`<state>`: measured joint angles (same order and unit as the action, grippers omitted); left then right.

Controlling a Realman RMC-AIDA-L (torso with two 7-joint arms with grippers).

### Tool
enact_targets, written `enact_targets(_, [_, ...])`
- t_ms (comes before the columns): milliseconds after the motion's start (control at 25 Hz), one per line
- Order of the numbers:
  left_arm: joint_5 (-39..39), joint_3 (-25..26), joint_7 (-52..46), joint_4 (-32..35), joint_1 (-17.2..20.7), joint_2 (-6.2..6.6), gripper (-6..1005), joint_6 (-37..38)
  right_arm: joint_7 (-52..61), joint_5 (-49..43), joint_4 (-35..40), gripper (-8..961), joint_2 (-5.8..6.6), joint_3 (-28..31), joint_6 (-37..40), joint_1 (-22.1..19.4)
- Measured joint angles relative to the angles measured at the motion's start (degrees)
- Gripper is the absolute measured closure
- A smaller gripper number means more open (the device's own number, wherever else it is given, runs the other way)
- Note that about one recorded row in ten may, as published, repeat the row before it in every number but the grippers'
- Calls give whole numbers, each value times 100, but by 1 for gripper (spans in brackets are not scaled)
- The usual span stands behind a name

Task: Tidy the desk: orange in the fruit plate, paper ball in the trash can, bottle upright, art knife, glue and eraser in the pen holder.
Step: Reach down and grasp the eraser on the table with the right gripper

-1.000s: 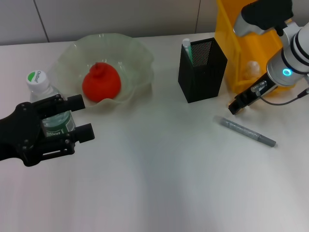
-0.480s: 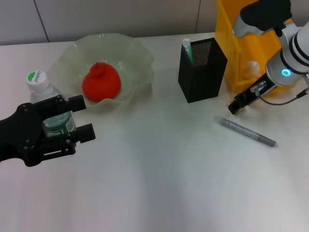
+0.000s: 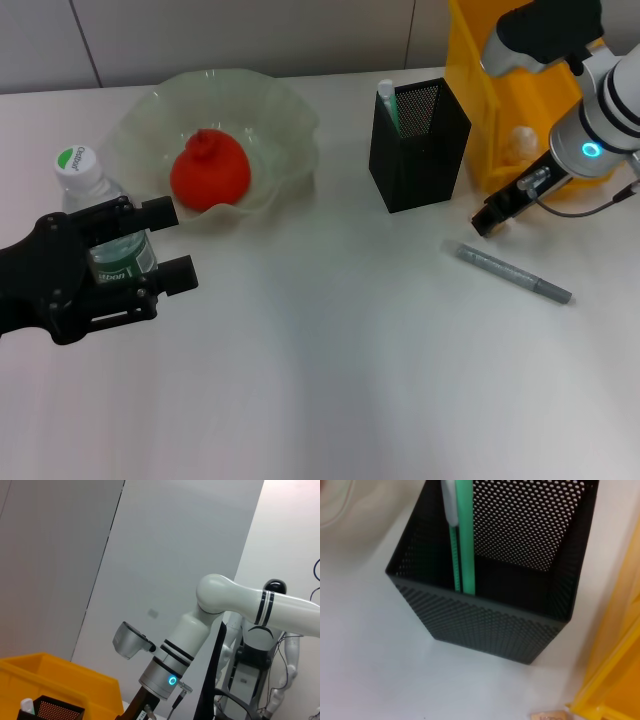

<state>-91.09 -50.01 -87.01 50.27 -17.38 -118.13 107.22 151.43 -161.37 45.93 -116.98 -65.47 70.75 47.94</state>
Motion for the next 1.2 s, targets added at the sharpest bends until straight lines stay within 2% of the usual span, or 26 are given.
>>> enact_targets(1120, [-23, 55, 77, -86, -2, 0, 213, -9, -9, -141, -128, 446, -36, 0, -79, 96])
enact_targets(1200, [-23, 61, 81, -97, -2, 0, 213, -8, -9, -141, -131, 538, -36, 0, -80, 95])
